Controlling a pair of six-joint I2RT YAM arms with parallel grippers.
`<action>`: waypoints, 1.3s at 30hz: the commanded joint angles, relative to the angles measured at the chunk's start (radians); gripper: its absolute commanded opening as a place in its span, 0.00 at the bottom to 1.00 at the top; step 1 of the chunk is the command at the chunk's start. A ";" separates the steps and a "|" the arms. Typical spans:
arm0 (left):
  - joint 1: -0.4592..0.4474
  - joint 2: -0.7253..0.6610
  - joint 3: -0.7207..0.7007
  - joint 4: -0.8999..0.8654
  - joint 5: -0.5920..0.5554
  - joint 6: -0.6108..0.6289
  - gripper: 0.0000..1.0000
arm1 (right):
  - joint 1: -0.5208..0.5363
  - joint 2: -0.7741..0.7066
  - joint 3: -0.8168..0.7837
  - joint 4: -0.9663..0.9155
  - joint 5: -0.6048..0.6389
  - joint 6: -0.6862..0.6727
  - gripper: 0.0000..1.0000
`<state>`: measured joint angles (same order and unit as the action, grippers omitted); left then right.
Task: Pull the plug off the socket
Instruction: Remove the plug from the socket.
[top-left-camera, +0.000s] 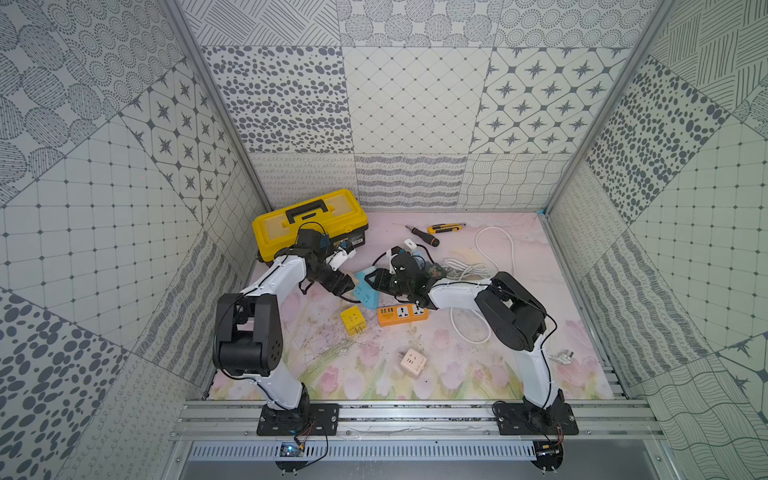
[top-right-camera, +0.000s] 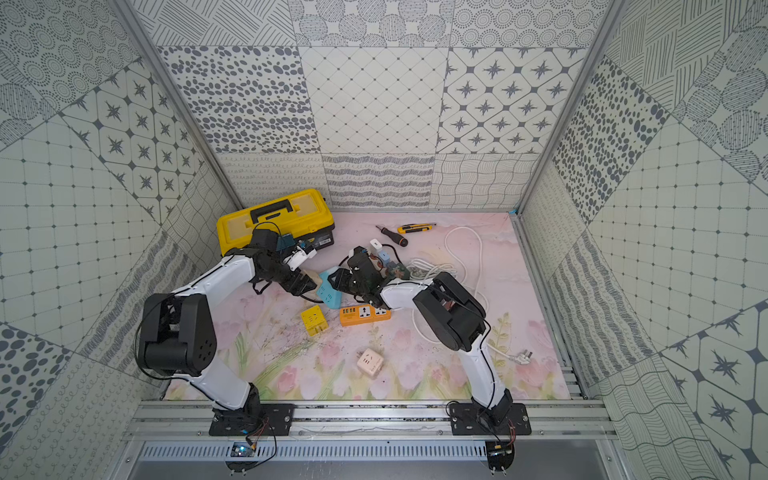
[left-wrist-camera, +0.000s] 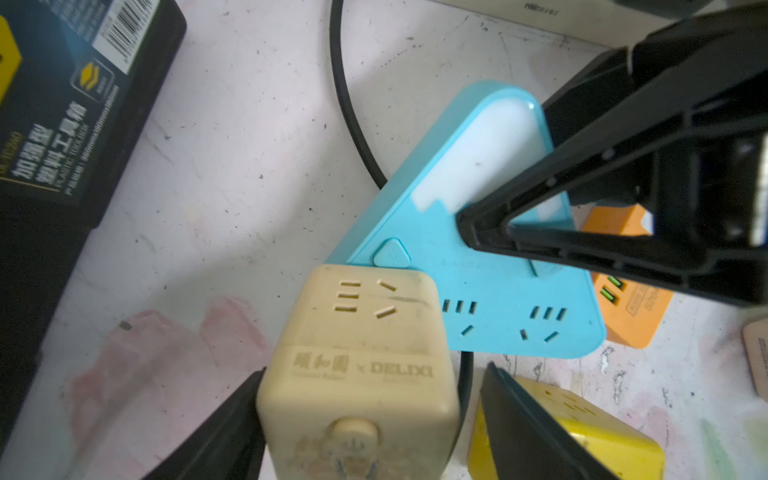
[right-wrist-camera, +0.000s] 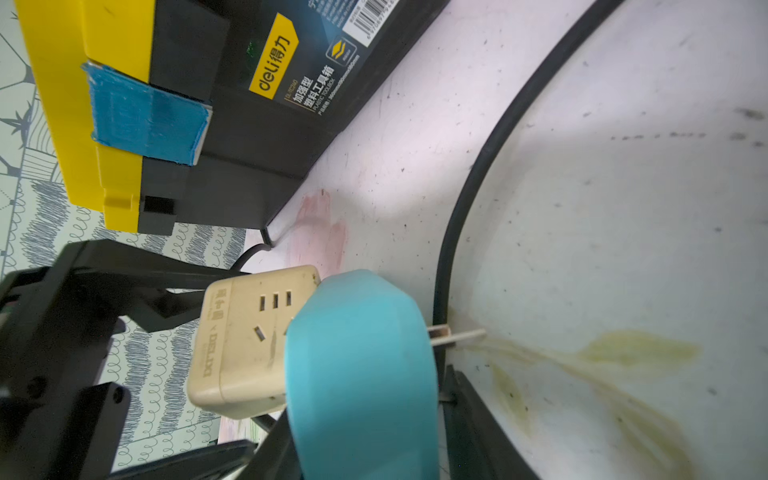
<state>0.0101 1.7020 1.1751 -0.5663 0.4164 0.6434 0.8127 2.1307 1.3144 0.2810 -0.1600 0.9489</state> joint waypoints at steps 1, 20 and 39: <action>0.018 0.046 0.023 -0.026 0.144 0.057 0.82 | 0.000 0.028 -0.038 -0.145 0.037 -0.046 0.00; 0.021 -0.022 0.014 0.013 0.168 0.039 0.00 | -0.008 0.017 -0.077 -0.163 0.082 -0.029 0.00; 0.013 -0.106 0.022 -0.006 0.312 0.010 0.00 | -0.007 0.008 -0.106 -0.198 0.164 -0.032 0.00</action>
<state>-0.0029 1.6405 1.1698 -0.5835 0.4088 0.6918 0.8185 2.0808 1.2560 0.3244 -0.1364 0.9531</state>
